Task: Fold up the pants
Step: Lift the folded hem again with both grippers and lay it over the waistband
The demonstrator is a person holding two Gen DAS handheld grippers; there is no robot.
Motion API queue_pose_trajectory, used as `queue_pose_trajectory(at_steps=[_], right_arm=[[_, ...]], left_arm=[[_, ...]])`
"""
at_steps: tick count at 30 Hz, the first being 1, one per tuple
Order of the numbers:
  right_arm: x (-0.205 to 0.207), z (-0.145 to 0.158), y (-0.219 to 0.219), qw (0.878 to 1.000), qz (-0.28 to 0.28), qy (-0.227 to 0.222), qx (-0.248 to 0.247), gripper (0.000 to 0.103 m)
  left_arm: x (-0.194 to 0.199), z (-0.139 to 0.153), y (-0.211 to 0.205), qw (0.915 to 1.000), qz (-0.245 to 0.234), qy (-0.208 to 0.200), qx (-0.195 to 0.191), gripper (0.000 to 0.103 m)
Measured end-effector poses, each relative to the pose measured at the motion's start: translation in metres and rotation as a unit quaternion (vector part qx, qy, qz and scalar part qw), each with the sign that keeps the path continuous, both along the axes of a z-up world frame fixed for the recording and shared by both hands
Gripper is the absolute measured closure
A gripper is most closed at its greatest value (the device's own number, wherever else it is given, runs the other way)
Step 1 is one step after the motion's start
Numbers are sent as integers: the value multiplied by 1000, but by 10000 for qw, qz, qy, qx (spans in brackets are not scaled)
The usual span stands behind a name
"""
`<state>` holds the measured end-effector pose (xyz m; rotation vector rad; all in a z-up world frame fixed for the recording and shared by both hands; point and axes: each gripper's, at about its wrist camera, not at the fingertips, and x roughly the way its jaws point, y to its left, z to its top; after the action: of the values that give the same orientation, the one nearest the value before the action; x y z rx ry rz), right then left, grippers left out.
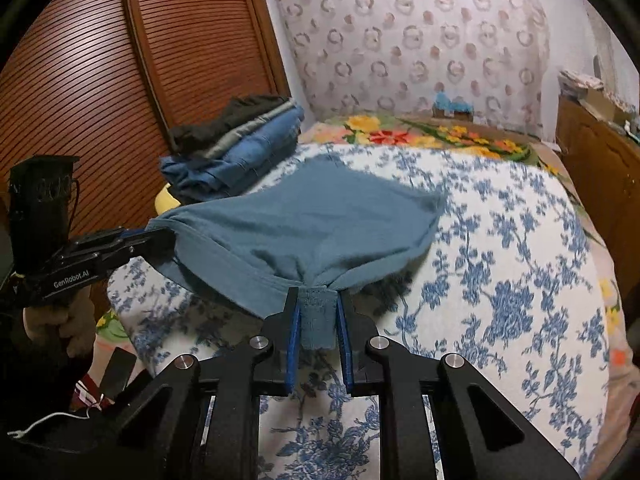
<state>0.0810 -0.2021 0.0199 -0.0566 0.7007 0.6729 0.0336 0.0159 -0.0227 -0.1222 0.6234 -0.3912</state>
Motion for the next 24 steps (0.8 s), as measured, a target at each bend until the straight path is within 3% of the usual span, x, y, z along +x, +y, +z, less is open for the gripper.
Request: queue_pose_trajectory(at_steps=[17,21,24], right_arm=[[-39,48,-24,9983,96,-524,232,86],[-46,50,-28,9981,107,-551,253,86],[-40,38,-26,9989,96,-401,208,86]], left_arm=[[-30,53,-8,9983,-170,-564,26,92],[-32,50,-9,9979,-230,-597,28,92],[-22,32,-7,9992,-190,-347,-7,92]])
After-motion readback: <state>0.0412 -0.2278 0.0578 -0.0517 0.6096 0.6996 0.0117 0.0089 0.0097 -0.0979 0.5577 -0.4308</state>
